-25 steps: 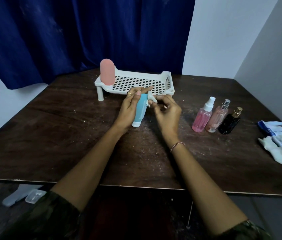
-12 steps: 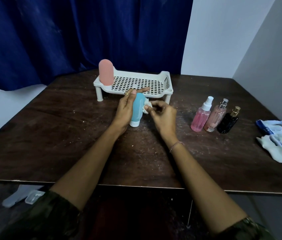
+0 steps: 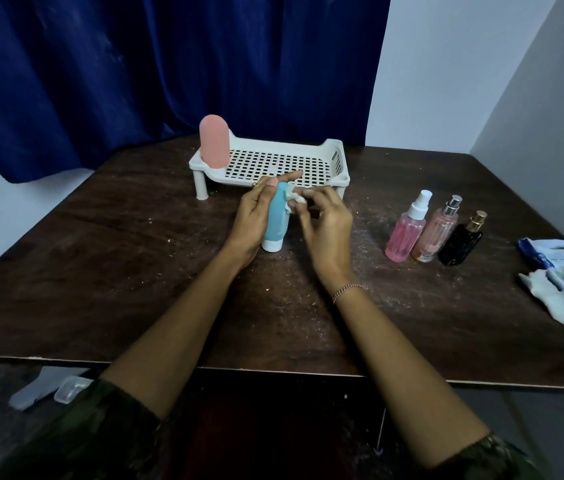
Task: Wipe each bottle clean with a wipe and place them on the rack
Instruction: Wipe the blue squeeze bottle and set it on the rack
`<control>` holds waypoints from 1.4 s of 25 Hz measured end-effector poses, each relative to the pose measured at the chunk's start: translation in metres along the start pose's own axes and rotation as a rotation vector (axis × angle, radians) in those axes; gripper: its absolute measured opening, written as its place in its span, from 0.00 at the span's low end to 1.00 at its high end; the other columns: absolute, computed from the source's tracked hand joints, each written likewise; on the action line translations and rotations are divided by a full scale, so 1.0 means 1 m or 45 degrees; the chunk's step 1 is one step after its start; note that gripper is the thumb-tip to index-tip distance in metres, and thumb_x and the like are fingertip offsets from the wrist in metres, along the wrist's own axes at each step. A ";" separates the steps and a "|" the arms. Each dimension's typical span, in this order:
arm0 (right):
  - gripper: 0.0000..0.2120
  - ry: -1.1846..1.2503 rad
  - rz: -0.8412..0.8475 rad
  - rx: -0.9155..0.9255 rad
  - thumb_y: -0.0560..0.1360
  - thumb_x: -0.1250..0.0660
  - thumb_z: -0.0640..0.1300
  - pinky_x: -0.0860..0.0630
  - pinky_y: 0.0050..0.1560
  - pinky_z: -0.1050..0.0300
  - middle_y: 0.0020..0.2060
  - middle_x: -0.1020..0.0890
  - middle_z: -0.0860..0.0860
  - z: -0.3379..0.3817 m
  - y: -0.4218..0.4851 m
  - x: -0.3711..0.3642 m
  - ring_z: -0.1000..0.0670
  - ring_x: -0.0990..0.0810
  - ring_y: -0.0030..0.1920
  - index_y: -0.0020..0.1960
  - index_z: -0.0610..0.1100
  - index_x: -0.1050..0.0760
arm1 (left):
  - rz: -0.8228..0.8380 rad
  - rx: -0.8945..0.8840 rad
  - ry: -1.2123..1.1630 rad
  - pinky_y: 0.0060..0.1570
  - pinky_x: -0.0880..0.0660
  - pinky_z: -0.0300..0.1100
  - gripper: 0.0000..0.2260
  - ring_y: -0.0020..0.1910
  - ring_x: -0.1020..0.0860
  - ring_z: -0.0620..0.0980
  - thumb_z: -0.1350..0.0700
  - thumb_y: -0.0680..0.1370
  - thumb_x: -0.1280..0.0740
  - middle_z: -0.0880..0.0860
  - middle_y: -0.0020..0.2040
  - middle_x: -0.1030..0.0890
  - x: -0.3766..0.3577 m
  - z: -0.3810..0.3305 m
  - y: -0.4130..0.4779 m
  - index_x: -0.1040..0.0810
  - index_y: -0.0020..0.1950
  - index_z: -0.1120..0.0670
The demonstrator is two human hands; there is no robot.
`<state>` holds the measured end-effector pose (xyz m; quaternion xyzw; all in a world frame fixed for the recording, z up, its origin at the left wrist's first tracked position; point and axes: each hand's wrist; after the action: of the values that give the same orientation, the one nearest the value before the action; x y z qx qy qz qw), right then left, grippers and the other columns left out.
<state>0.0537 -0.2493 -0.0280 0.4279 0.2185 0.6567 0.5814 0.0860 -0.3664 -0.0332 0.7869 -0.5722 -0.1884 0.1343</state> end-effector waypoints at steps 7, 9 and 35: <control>0.06 -0.083 0.129 0.223 0.73 0.33 0.35 0.25 0.52 0.60 0.46 0.22 0.42 0.010 -0.005 -0.002 0.48 0.22 0.48 0.48 0.33 0.22 | -0.033 -0.020 -0.012 0.64 0.29 0.46 0.15 0.60 0.24 0.51 0.56 0.82 0.48 0.55 0.59 0.21 0.000 -0.001 0.000 0.22 0.58 0.57; 0.05 -0.057 0.061 0.134 0.72 0.33 0.33 0.25 0.51 0.62 0.45 0.21 0.42 0.007 -0.002 -0.001 0.48 0.22 0.46 0.48 0.33 0.22 | -0.055 0.022 -0.027 0.60 0.27 0.45 0.15 0.56 0.22 0.50 0.56 0.82 0.47 0.56 0.56 0.20 -0.001 -0.001 0.000 0.23 0.57 0.58; 0.07 -0.018 0.108 0.062 0.73 0.32 0.36 0.23 0.49 0.61 0.45 0.20 0.44 0.003 -0.006 0.001 0.55 0.22 0.44 0.50 0.35 0.21 | -0.116 -0.048 -0.016 0.41 0.26 0.34 0.15 0.39 0.23 0.40 0.60 0.83 0.50 0.47 0.42 0.21 -0.005 -0.007 -0.003 0.25 0.45 0.54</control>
<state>0.0598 -0.2476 -0.0303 0.4555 0.2120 0.6720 0.5440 0.0901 -0.3612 -0.0276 0.8084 -0.5328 -0.2098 0.1367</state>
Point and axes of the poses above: each hand's wrist, its own y-axis towards the middle knuckle, its own x-axis out of the back of the hand, z = x × y
